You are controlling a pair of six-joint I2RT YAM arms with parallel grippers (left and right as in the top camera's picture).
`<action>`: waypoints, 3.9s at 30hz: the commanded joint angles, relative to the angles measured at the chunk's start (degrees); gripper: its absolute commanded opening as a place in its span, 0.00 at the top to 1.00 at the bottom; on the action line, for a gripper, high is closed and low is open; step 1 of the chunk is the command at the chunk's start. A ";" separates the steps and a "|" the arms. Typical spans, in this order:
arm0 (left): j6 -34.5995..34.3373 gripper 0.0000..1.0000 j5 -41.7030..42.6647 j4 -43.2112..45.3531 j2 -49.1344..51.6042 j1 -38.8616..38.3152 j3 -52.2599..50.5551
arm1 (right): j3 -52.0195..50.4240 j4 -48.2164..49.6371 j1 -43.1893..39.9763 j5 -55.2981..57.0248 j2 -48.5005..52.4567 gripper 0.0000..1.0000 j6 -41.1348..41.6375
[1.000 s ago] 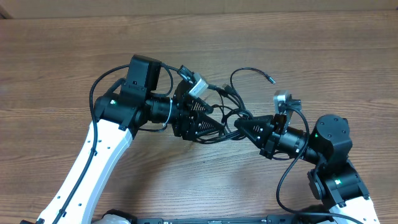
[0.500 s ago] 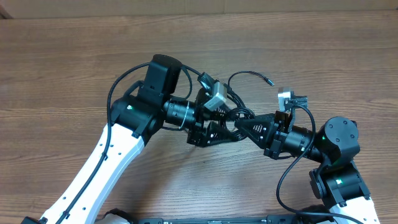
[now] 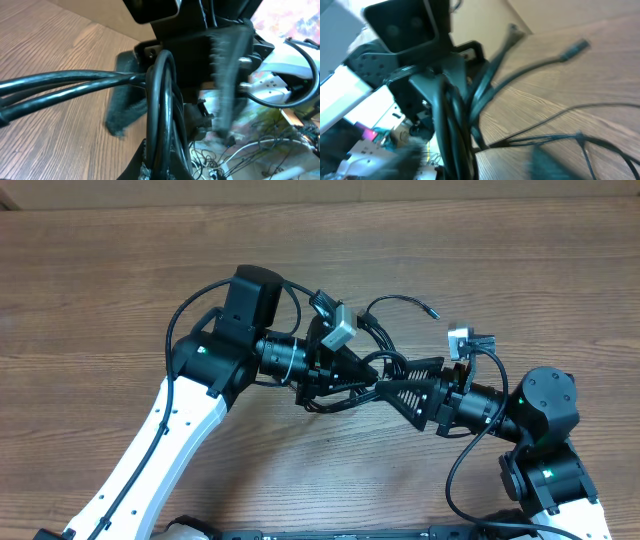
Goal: Untangle cables
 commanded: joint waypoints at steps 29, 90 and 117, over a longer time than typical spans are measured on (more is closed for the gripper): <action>-20.70 0.96 -25.75 6.69 -0.68 -4.50 0.83 | 1.38 -2.08 -2.19 9.38 5.27 0.96 -6.21; -42.99 0.96 -32.92 6.21 -0.66 -1.05 0.81 | 1.38 -8.17 -3.58 5.18 5.22 0.04 -13.18; -77.22 0.96 -40.65 6.34 -0.66 2.95 0.81 | 1.38 -3.04 -3.52 -6.27 5.27 0.96 -19.71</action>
